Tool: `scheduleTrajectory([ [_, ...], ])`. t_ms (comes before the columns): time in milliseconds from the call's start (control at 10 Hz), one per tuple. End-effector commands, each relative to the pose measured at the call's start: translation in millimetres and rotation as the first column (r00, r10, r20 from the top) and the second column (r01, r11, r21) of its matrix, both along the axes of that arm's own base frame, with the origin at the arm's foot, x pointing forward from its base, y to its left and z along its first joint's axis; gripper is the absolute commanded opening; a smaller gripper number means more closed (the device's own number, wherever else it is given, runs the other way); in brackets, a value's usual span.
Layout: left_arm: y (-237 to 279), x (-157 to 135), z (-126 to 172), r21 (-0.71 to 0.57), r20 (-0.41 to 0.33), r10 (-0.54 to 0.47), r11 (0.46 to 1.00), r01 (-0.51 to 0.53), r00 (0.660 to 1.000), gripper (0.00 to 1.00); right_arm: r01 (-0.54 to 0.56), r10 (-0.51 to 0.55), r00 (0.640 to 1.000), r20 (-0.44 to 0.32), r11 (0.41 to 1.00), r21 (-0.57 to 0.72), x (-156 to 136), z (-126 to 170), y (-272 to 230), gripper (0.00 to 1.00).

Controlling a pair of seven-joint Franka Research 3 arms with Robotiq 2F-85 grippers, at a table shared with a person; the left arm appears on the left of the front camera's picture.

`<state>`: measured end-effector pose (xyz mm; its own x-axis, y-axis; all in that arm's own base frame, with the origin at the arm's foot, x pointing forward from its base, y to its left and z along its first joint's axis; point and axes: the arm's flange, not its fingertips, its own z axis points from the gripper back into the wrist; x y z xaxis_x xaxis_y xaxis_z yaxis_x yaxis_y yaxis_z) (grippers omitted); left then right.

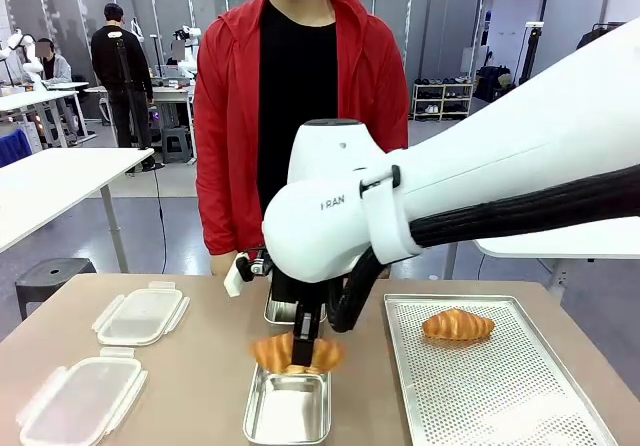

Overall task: Place the bread into the airtight container.
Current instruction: Pick up a Butter Roll and place it into an empty Airtight Container.

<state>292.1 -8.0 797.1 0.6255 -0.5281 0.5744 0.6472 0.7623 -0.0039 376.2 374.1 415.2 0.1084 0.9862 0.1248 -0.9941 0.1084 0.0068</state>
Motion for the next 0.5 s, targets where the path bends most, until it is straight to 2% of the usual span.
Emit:
scheduleTrajectory([
  [0, -0.8, -0.1, 2.7, -0.012, 0.006, -0.005, 1.000, 0.005, 1.000, 1.00, -0.026, 0.026, 0.999, -0.036, 0.999, 0.020, 1.9, -7.3, -6.9, 0.12],
  [100, -0.8, -0.1, 2.7, -0.012, 0.006, -0.005, 1.000, 0.005, 1.000, 1.00, 0.000, 0.000, 1.000, 0.000, 1.000, 0.000, 0.0, 0.0, 0.0, 0.12],
  [400, -0.8, -0.1, 2.7, -0.012, 0.006, -0.005, 1.000, 0.005, 1.000, 1.00, 0.000, 0.000, 1.000, 0.000, 1.000, 0.000, 0.0, 0.0, 0.0, 0.12],
])
